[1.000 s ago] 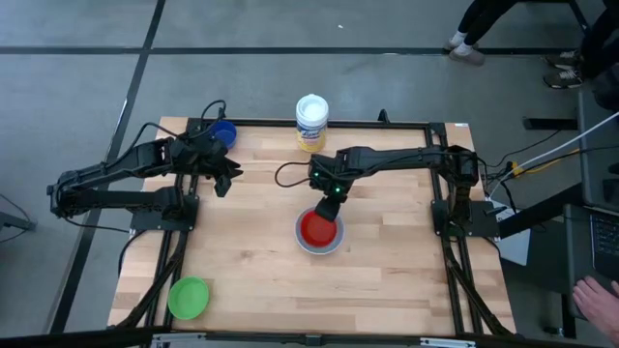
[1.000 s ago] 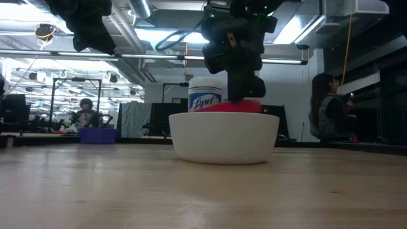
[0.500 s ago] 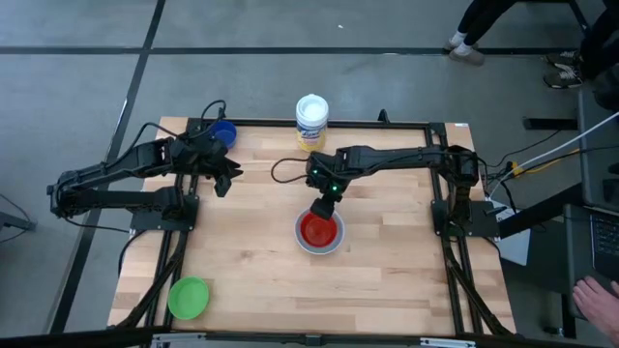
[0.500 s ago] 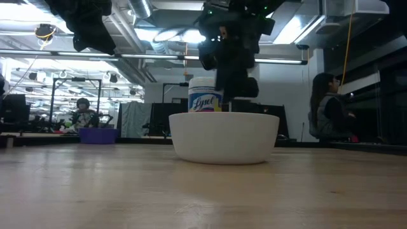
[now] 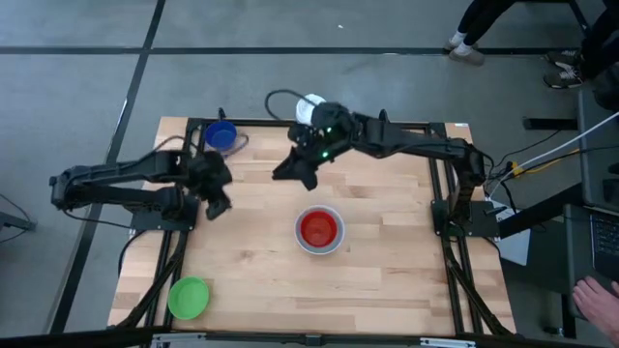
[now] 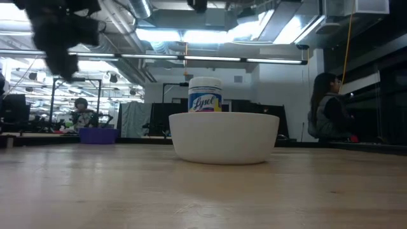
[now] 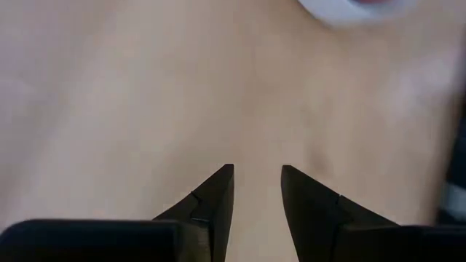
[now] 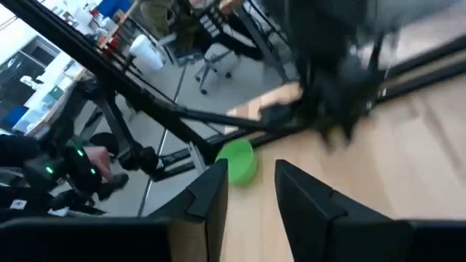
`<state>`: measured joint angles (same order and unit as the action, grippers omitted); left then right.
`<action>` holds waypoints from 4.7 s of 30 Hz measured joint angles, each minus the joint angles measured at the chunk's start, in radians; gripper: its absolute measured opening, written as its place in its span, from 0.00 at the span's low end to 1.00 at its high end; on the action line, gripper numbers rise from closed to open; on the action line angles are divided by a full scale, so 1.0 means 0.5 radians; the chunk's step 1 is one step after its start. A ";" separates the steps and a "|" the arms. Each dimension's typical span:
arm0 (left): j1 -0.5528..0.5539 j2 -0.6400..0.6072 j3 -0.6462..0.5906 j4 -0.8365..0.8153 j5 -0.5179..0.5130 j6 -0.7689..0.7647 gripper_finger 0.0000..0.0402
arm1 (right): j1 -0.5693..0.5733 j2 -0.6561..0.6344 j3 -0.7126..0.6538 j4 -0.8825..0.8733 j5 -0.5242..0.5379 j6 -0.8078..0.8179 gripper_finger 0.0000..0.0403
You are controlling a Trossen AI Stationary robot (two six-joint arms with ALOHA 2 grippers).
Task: Nest bowls inside each other
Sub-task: Stack the green bowl on top of the red bowl
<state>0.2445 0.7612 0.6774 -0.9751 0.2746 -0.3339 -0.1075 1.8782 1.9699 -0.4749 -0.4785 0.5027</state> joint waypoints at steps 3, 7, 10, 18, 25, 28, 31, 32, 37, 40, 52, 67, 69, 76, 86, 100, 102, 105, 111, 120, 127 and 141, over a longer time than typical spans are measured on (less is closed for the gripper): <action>-0.205 0.000 -0.074 -0.009 0.246 -0.173 0.28 | -0.002 0.000 0.154 -0.155 0.000 -0.110 0.28; -0.598 -0.019 -0.075 -0.016 0.350 -0.428 0.28 | 0.000 0.001 0.231 -0.330 0.025 -0.238 0.29; -0.942 -0.019 -0.075 -0.015 0.400 -0.665 0.28 | -0.002 0.001 0.248 -0.417 0.032 -0.327 0.31; -1.586 0.013 -0.075 0.235 0.187 -1.280 0.30 | -0.011 0.002 0.248 -0.503 0.034 -0.544 0.38; -1.843 0.158 -0.198 0.551 0.087 -1.545 0.45 | -0.067 0.002 0.248 -0.503 -0.058 -0.566 0.41; -1.936 0.243 -0.274 0.759 0.085 -1.627 0.49 | -0.072 0.002 0.248 -0.503 -0.077 -0.565 0.41; -2.032 0.319 -0.326 0.881 0.086 -1.693 0.50 | -0.071 0.002 0.248 -0.503 -0.128 -0.562 0.39; -2.058 0.350 -0.329 0.889 0.084 -1.706 0.50 | -0.071 0.002 0.248 -0.503 -0.144 -0.557 0.38; -2.168 0.500 -0.332 0.904 0.081 -1.716 0.49 | -0.070 0.003 0.248 -0.503 -0.160 -0.553 0.35; -2.211 0.581 -0.332 0.904 0.061 -1.706 0.49 | -0.070 0.003 0.248 -0.503 -0.160 -0.529 0.34; -2.230 0.774 -0.332 0.905 -0.038 -1.631 0.49 | -0.040 0.003 0.248 -0.464 -0.160 -0.443 0.35; -2.112 0.884 -0.334 1.037 -0.037 -1.604 0.02 | -0.030 0.003 0.248 -0.426 -0.095 -0.371 0.27; -2.030 0.809 -0.334 1.049 -0.139 -1.657 0.01 | -0.030 0.003 0.248 -0.426 -0.062 -0.370 0.26; -1.581 0.420 -0.271 1.001 -0.713 -1.670 0.01 | -0.032 -0.009 0.248 -0.413 -0.053 -0.409 0.24; -0.742 0.313 -0.034 1.012 -0.940 -0.982 0.01 | -0.081 -0.283 0.248 -0.141 0.252 -0.620 0.28; -0.248 1.006 0.522 1.392 -0.534 -0.211 0.01 | -0.133 -0.868 0.249 -0.606 0.910 -0.925 0.31; -0.231 1.126 0.563 1.561 -0.444 -0.166 0.01 | -0.106 -0.888 0.245 -0.642 0.950 -0.924 0.30; -0.232 1.290 0.599 1.695 -0.356 -0.170 0.01 | -0.077 -0.924 0.189 -0.676 0.999 -0.924 0.28; -0.346 1.512 0.605 1.603 -0.309 -0.209 0.01 | -0.057 -1.030 0.011 -0.670 1.030 -0.878 0.26; -0.384 1.665 0.605 1.634 -0.378 -0.241 0.01 | -0.056 -1.064 -0.032 -0.665 1.033 -0.909 0.29; -0.353 1.761 0.605 1.662 -0.374 -0.229 0.00 | -0.056 -1.064 -0.032 -0.658 1.032 -0.927 0.31; -0.353 1.791 0.604 1.706 -0.346 -0.194 0.01 | -0.056 -1.064 -0.032 -0.655 1.031 -0.933 0.26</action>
<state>0.0681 1.6566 0.9794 -0.1222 0.1016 -0.4309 -0.1356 1.3460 1.9537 -0.8024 0.0368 0.0360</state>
